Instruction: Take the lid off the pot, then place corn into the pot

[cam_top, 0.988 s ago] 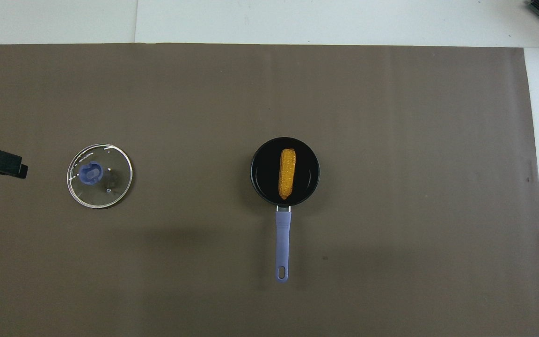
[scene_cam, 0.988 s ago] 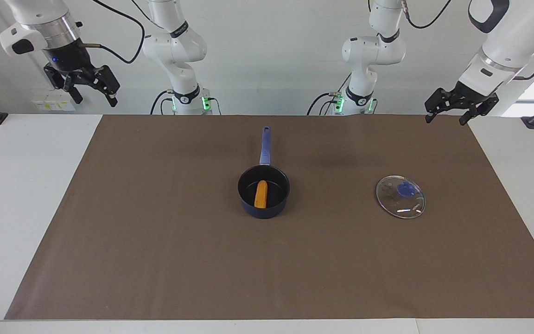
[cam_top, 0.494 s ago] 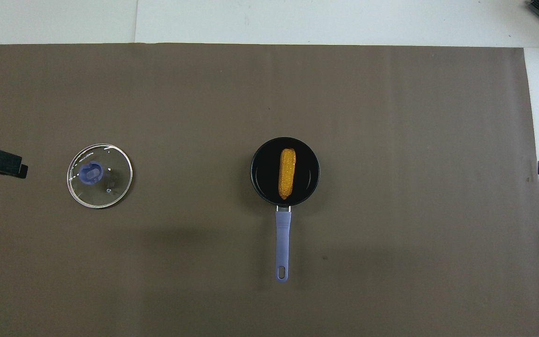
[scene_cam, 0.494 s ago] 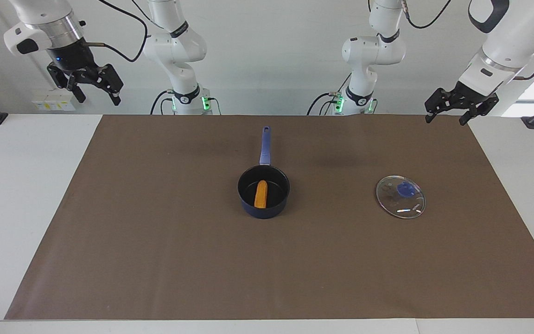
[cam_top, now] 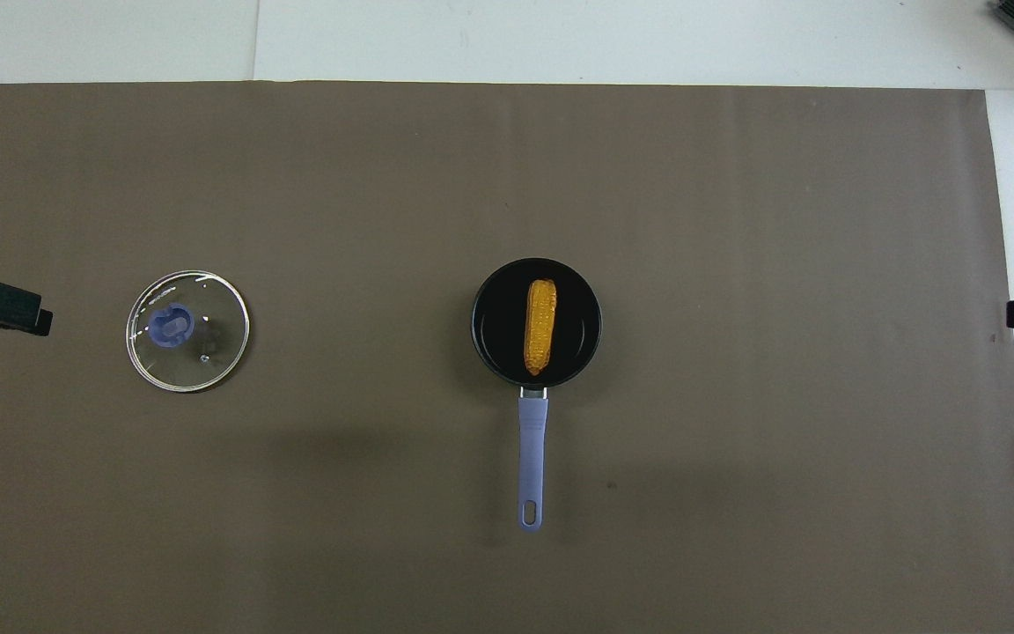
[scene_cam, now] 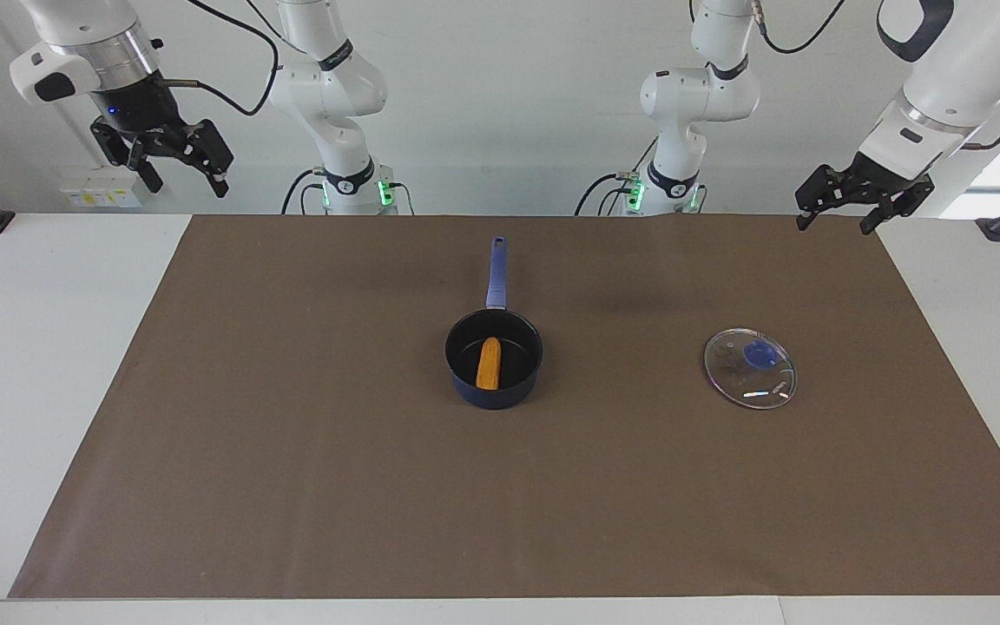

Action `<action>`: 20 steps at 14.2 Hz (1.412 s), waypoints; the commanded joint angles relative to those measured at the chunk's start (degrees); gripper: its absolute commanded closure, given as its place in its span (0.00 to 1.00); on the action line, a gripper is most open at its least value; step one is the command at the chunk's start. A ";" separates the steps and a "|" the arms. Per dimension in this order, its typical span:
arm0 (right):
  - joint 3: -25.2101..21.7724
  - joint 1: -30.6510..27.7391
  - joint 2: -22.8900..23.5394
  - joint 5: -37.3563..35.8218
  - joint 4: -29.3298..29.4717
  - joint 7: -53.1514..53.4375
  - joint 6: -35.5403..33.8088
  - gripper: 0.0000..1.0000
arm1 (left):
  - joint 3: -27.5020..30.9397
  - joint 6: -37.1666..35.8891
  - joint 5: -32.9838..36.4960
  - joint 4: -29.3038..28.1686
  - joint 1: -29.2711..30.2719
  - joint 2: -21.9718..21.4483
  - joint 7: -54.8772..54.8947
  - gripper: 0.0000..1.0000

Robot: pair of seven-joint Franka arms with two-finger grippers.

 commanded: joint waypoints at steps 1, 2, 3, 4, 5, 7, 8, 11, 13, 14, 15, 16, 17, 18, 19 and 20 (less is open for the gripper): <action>-2.85 4.27 0.03 -0.36 -0.36 -1.05 0.98 0.00 | -0.48 0.17 0.08 -0.49 0.75 -0.78 0.30 0.00; -3.40 4.11 0.03 -0.44 -0.27 -1.23 0.98 0.00 | -0.48 0.17 0.08 -0.49 0.75 -0.78 0.30 0.00; -3.75 4.10 0.21 -0.44 -0.18 -1.32 0.89 0.00 | -0.48 0.17 0.08 -0.49 0.75 -0.78 0.30 0.00; -3.75 4.02 0.47 -0.44 -0.18 -1.32 0.89 0.00 | -0.48 0.09 0.08 -0.49 0.83 -0.78 0.30 0.00; -3.58 3.58 0.73 -0.27 -0.18 -1.32 0.98 0.00 | -0.48 0.17 0.08 -0.49 0.75 -0.78 0.30 0.00; -3.23 3.49 0.30 0.60 -0.62 -1.32 2.55 0.00 | -0.48 0.17 0.08 -0.49 0.75 -0.78 0.30 0.00; -3.23 3.92 0.21 0.35 -0.62 -1.32 2.47 0.00 | -0.48 0.09 0.08 -0.49 0.75 -0.78 0.30 0.00; -3.23 4.10 0.21 -0.62 -0.80 -1.49 2.21 0.00 | -0.48 0.09 0.08 -0.49 0.75 -0.78 0.30 0.00; -3.23 4.10 0.21 -0.80 -0.62 -1.49 1.77 0.00 | -0.48 0.09 0.08 -0.49 0.75 -0.78 0.30 0.00; -3.23 4.10 0.21 -0.88 -0.71 -1.49 1.68 0.00 | -0.48 0.17 0.08 -0.49 0.75 -0.78 0.30 0.00; -3.23 4.10 0.21 -1.41 -0.71 -2.01 1.33 0.00 | -0.56 0.09 0.08 -0.49 0.75 -0.78 0.30 0.00; -3.14 4.10 0.21 -1.85 -0.62 -2.80 1.15 0.00 | -0.48 0.08 0.08 -0.49 0.75 -0.78 0.30 0.00; -3.22 4.10 0.21 -2.11 -0.62 -3.25 1.15 0.00 | -0.48 0.08 0.08 -0.49 0.75 -0.78 0.30 0.00; -3.23 4.10 0.21 -2.11 -0.62 -3.25 1.15 0.00 | -0.48 0.17 0.08 -0.49 0.75 -0.78 0.30 0.00; -3.14 4.10 0.12 -2.03 -0.62 -3.16 1.15 0.00 | -0.48 0.17 0.08 -0.49 0.75 -0.78 0.30 0.00; -3.14 4.10 0.12 -1.68 -0.62 -2.99 1.15 0.00 | -0.48 0.09 0.08 -0.49 0.75 -0.78 0.30 0.00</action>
